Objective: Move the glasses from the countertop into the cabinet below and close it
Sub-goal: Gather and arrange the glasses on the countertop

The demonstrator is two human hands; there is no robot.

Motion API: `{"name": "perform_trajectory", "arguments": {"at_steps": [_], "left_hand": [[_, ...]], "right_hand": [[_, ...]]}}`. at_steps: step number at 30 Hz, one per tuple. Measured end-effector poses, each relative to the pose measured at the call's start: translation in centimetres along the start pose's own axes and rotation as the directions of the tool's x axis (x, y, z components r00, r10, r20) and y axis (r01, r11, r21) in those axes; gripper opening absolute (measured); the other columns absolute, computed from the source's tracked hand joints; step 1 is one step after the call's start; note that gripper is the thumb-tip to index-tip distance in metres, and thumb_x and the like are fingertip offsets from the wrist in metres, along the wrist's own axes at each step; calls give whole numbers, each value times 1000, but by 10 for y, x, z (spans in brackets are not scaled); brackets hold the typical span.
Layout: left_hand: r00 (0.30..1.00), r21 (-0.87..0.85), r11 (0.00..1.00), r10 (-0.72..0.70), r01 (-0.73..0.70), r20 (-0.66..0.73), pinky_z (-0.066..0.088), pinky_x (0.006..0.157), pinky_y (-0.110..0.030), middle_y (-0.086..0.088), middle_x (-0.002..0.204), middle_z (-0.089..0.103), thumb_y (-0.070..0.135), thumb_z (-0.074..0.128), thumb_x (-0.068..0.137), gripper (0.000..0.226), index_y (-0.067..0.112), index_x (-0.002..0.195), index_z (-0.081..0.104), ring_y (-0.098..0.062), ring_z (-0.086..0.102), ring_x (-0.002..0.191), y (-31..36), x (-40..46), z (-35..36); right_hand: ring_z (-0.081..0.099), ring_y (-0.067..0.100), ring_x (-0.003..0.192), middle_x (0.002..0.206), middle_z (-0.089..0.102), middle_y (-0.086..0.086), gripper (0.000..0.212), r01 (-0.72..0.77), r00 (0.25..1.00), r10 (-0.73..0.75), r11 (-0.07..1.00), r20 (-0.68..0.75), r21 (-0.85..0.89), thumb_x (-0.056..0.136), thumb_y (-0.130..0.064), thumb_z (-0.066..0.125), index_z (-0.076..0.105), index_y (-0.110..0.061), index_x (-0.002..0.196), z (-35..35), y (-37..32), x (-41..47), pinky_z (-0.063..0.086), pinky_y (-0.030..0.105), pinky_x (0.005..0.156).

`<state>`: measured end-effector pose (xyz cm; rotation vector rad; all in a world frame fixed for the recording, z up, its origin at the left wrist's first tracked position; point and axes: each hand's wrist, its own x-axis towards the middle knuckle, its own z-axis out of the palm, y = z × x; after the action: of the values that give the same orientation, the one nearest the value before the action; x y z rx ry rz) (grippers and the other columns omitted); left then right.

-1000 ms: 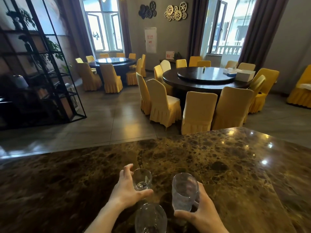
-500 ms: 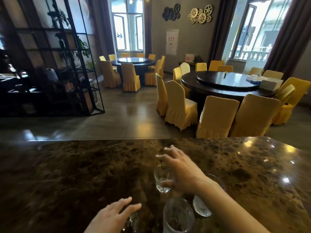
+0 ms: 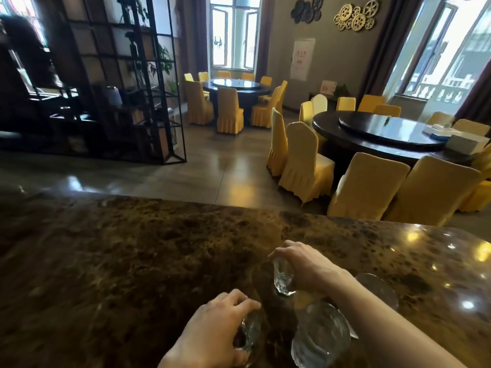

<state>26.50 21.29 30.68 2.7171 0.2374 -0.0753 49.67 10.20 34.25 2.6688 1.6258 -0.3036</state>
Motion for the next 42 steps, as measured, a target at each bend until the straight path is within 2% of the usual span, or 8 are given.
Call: {"name": "perform_trajectory", "arguments": {"at_steps": [11, 18, 24, 29, 32, 36, 39, 42], "left_hand": [[998, 40, 997, 68, -68, -13, 38, 110, -37, 11, 145, 40, 42, 79, 79, 81, 41, 147, 34, -14, 40, 131, -4, 1, -2], [996, 51, 995, 80, -82, 37, 36, 112, -40, 12, 146, 39, 42, 80, 78, 81, 43, 144, 36, -14, 37, 134, -13, 1, -6], [995, 37, 996, 83, -85, 53, 34, 115, -43, 14, 150, 37, 45, 81, 77, 80, 45, 143, 35, -13, 34, 138, -18, 5, -8], [996, 21, 996, 85, -86, 35, 32, 114, -37, 17, 151, 31, 49, 78, 78, 84, 48, 145, 28, -10, 31, 139, -19, 4, -6], [995, 17, 995, 97, -96, -13, 21, 116, -32, 20, 153, 28, 67, 68, 77, 91, 51, 149, 16, -5, 26, 139, -14, 0, -5], [970, -62, 987, 133, -148, -206, 17, 117, -26, 31, 149, 28, 90, 50, 70, 89, 60, 145, 14, 8, 20, 136, 19, 2, -15], [955, -75, 968, 223, -241, -195, 7, 112, -24, 29, 154, 19, 86, 58, 70, 94, 60, 147, 11, 4, 14, 142, 64, 21, -20], [945, -9, 947, 320, -321, -69, 2, 113, -23, 17, 163, 10, 67, 70, 77, 100, 52, 153, 7, -4, 6, 147, 105, 44, -13]], "right_hand": [[58, 21, 113, 125, 57, -4, 78, 79, 993, -68, 990, -99, 116, 69, -27, 93, 57, -36, 138, -6, -74, 46, 56, 33, 88], [60, 19, 111, 124, 59, -7, 77, 67, 995, -55, 987, -87, 146, 69, -22, 92, 58, -38, 136, 16, -83, 59, 48, 23, 78], [58, 19, 122, 135, 58, -7, 77, 70, 994, -53, 983, -99, 170, 71, -15, 91, 58, -36, 138, 24, -83, 59, 54, 29, 92], [44, 21, 138, 153, 44, -6, 84, 56, 994, -33, 970, -100, 238, 77, -35, 87, 44, -40, 149, 0, -86, 36, 45, 41, 109], [52, 14, 127, 145, 49, -11, 75, 54, 971, 16, 957, -239, 286, 83, -47, 78, 41, -44, 148, -26, -63, -4, 52, 39, 101], [52, 4, 123, 139, 50, -18, 70, -56, 959, 119, 969, -255, 242, 80, -68, 67, 44, -49, 143, -52, 8, -86, 51, 34, 100], [44, 7, 130, 144, 43, -15, 89, -210, 958, 246, 952, -150, 224, 69, -78, 67, 38, -48, 148, -52, 61, -136, 45, 37, 108], [28, 10, 144, 155, 27, -15, 104, -244, 969, 247, 928, 23, 281, 62, -73, 78, 27, -53, 151, -38, 88, -157, 33, 39, 119]]}}
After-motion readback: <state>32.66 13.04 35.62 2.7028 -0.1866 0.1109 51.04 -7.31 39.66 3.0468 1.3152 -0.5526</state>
